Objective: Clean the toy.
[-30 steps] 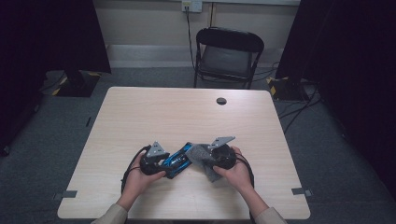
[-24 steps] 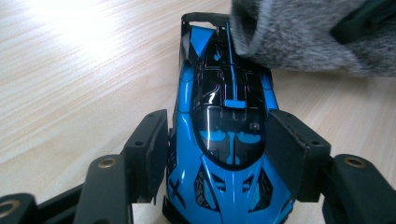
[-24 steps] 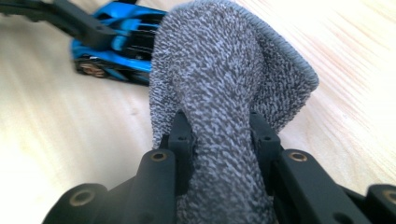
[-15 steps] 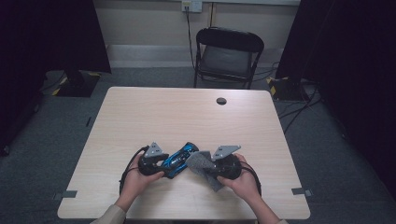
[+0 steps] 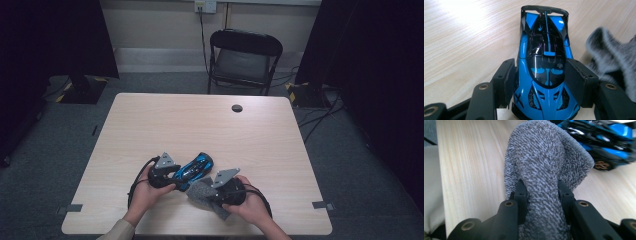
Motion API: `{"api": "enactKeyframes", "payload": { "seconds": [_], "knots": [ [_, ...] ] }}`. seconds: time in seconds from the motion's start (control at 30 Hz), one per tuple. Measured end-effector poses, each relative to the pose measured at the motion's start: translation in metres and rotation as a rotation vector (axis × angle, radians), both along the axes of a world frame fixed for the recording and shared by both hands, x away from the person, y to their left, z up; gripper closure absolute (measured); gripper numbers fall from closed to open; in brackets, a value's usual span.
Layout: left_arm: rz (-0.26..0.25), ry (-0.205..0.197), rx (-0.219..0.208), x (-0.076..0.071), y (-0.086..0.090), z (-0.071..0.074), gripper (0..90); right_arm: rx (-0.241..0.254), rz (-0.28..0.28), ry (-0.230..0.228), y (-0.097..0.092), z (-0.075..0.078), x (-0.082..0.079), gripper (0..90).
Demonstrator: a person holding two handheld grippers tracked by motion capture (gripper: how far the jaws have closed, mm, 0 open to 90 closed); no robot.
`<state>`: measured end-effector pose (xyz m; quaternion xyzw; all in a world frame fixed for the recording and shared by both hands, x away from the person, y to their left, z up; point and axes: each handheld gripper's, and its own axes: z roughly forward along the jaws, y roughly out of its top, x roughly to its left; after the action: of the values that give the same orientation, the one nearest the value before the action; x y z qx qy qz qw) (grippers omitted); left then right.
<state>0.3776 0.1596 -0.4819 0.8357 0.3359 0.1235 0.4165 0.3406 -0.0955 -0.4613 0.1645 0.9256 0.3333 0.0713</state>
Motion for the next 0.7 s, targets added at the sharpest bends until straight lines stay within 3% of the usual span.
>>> {"api": "enactKeyframes", "payload": {
  "seconds": [0.23,0.7],
  "knots": [
    [0.001,0.0,-0.008,-0.001,0.0,-0.001,42.5,-0.005,-0.028,0.016,0.011,-0.007,0.012,69.0],
    [-0.004,-0.008,-0.01,-0.003,0.002,-0.001,44.0,0.004,-0.144,0.022,-0.001,-0.008,0.043,69.2]
  ]
}}
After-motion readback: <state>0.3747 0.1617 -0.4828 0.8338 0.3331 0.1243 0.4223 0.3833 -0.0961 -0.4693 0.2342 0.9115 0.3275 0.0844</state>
